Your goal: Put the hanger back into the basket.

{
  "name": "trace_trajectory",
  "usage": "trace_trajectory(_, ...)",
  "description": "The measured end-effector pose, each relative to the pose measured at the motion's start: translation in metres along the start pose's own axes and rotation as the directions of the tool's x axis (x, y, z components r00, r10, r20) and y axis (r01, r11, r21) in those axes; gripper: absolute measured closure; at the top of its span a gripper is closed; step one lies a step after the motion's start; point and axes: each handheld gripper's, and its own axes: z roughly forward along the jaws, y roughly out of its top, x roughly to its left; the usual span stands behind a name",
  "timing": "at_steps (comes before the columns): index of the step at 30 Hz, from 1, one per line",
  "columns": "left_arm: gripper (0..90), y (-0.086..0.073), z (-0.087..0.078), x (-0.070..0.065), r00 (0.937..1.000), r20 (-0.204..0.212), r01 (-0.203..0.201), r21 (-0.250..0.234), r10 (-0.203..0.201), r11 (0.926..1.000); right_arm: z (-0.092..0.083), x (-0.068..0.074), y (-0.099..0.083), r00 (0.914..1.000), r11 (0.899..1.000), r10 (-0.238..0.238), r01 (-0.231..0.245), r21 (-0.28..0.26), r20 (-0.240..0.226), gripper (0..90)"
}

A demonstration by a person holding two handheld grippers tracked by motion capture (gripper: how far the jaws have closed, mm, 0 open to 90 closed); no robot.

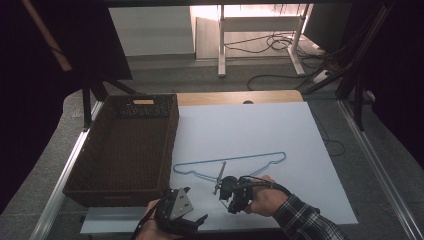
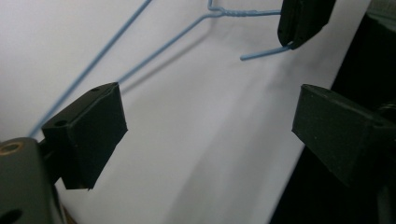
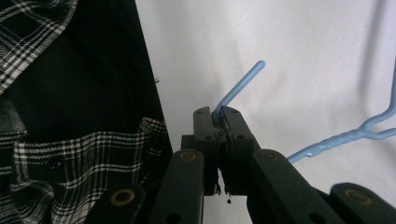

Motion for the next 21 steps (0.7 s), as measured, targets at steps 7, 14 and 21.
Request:
trace_trajectory(7,26.8,0.018,0.02,0.002,0.9696,-0.126,-0.205,0.053,0.21,0.9774,-0.004,-0.004,0.0,0.9999,1.0,-0.009,0.009,0.006,-0.012,86.1)
trace_trajectory(14,38.5,0.017,0.053,-0.006,0.8641,-0.259,-0.413,0.124,0.431,0.9021,-0.009,-0.006,-0.001,0.9991,1.0,-0.002,0.002,-0.003,-0.042,86.2)
trace_trajectory(21,46.9,0.02,0.076,-0.008,0.7519,-0.325,-0.549,0.173,0.573,0.8178,-0.015,-0.01,-0.005,0.9995,1.0,-0.011,0.011,-0.01,-0.029,86.4)
